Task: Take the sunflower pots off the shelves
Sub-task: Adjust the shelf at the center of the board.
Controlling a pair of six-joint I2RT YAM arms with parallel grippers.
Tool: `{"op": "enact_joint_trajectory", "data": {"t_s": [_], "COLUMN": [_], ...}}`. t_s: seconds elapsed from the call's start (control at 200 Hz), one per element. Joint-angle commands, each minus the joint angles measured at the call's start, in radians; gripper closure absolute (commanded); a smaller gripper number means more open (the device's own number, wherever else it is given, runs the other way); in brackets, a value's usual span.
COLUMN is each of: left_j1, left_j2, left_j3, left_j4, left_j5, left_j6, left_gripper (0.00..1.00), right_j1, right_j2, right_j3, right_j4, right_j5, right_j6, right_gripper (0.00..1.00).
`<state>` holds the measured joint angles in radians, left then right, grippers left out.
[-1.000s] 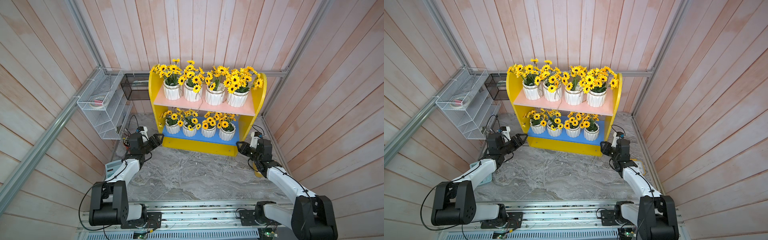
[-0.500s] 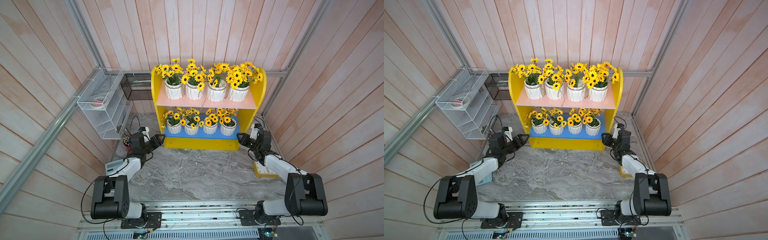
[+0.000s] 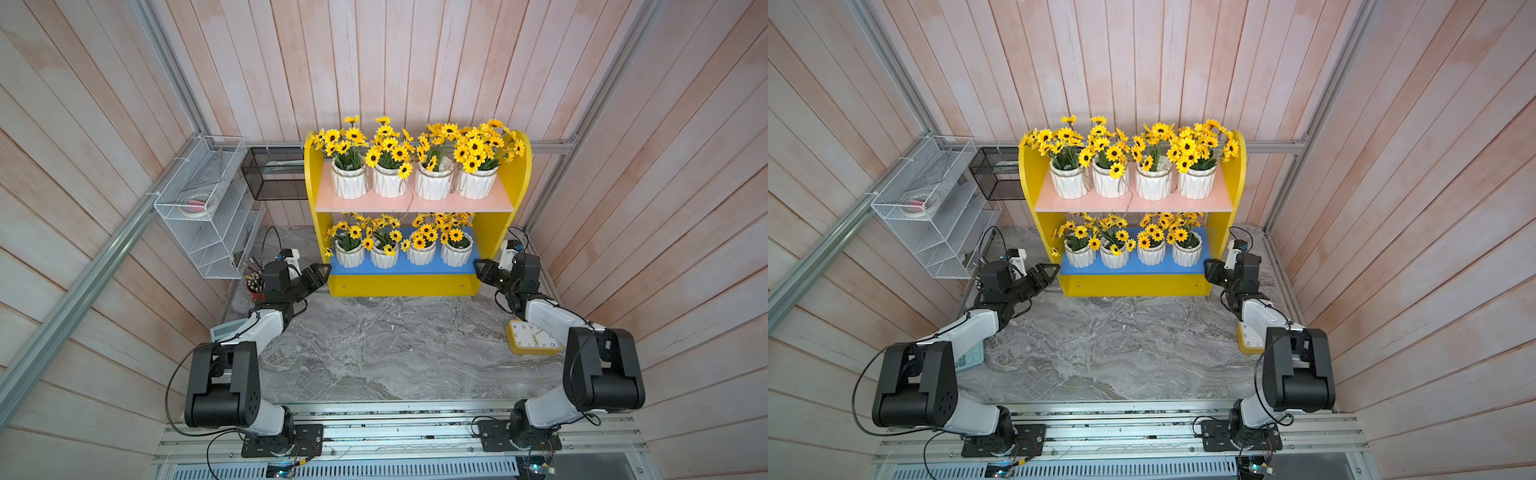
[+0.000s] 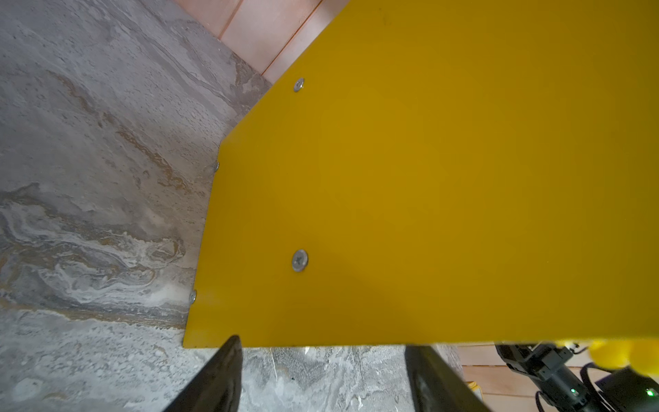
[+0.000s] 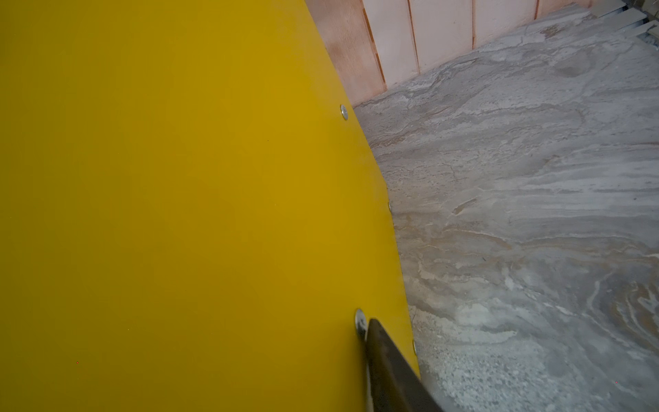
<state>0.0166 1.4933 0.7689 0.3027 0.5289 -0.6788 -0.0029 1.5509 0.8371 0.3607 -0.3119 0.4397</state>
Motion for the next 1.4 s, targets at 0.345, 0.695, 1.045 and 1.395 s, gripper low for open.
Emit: {"op": "enact_joint_trajectory", "data": {"t_s": [0.345, 0.695, 1.045, 1.395], "left_j1": [0.0, 0.0, 0.0, 0.0], "left_j2": [0.103, 0.182, 0.196, -0.009], "left_j3": [0.105, 0.194, 0.218, 0.071], "left_j4": [0.045, 0.042, 0.023, -0.006], "left_j5": [-0.017, -0.024, -0.028, -0.107], "left_j6": [0.005, 0.038, 0.047, 0.041], "left_gripper": [0.31, 0.36, 0.38, 0.18], "right_j1": [-0.016, -0.015, -0.016, -0.008], "right_j2": [0.078, 0.068, 0.07, -0.044], "right_j3": [0.057, 0.025, 0.053, 0.007], "right_j4": [0.102, 0.116, 0.083, -0.016], "right_j5": [-0.023, -0.041, -0.047, -0.022], "right_j6": [0.05, 0.068, 0.048, 0.05], "right_gripper": [0.55, 0.55, 0.55, 0.35]}}
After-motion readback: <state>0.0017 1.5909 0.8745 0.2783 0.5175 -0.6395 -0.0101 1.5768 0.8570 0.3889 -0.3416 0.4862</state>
